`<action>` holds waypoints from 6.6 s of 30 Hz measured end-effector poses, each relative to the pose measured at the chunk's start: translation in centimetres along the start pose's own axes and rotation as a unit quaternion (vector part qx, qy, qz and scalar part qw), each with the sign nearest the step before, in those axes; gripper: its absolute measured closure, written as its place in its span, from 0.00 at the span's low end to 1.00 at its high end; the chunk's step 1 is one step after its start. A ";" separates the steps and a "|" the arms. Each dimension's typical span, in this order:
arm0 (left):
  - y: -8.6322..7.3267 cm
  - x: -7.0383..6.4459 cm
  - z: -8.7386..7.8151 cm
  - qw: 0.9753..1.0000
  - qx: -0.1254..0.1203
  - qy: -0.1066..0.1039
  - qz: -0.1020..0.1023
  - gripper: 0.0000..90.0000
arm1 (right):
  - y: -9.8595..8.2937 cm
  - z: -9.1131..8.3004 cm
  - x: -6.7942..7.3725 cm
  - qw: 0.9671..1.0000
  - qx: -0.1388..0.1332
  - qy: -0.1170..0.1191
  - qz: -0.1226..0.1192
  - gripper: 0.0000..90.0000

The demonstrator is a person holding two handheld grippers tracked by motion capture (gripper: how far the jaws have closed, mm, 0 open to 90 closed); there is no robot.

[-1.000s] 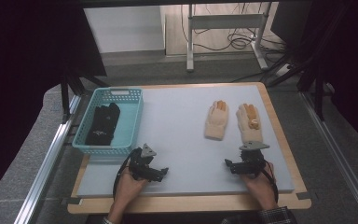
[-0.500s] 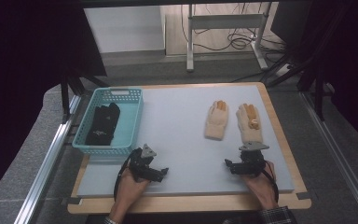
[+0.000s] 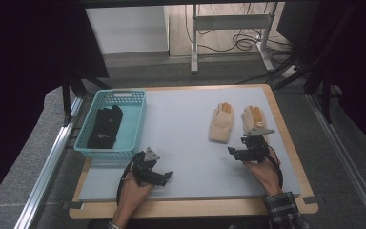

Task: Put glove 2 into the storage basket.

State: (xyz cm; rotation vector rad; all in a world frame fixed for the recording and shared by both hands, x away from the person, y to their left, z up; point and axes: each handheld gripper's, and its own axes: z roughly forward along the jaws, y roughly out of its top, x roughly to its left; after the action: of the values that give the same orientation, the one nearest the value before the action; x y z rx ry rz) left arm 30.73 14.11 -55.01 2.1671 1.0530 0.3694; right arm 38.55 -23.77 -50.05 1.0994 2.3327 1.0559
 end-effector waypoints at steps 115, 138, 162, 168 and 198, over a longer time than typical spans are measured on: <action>0.0 0.0 0.0 1.000 0.001 0.000 0.000 0.00 | 1.4 -1.5 -6.1 0.997 -0.003 -0.067 0.041 0.63; 0.0 0.0 0.0 1.000 0.000 0.000 0.000 0.00 | 0.3 2.9 -12.4 0.994 0.023 -0.086 0.055 0.53; 0.0 0.0 0.0 1.000 0.000 0.000 0.000 0.00 | 2.8 -2.2 -6.0 0.996 -0.028 -0.049 0.073 0.64; 0.0 0.0 0.0 1.000 0.001 0.001 0.000 0.00 | 3.8 -3.7 -2.3 0.997 -0.045 -0.018 0.068 0.64; 0.0 0.0 0.0 1.000 -0.001 0.001 -0.001 0.00 | 2.1 0.6 10.5 0.991 -0.011 0.002 0.135 0.62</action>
State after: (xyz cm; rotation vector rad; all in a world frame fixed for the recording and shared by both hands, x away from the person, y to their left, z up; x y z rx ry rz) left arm 30.72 14.11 -55.03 2.1640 1.0538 0.3713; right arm 33.31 -14.54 -48.94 1.4340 2.2120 1.1740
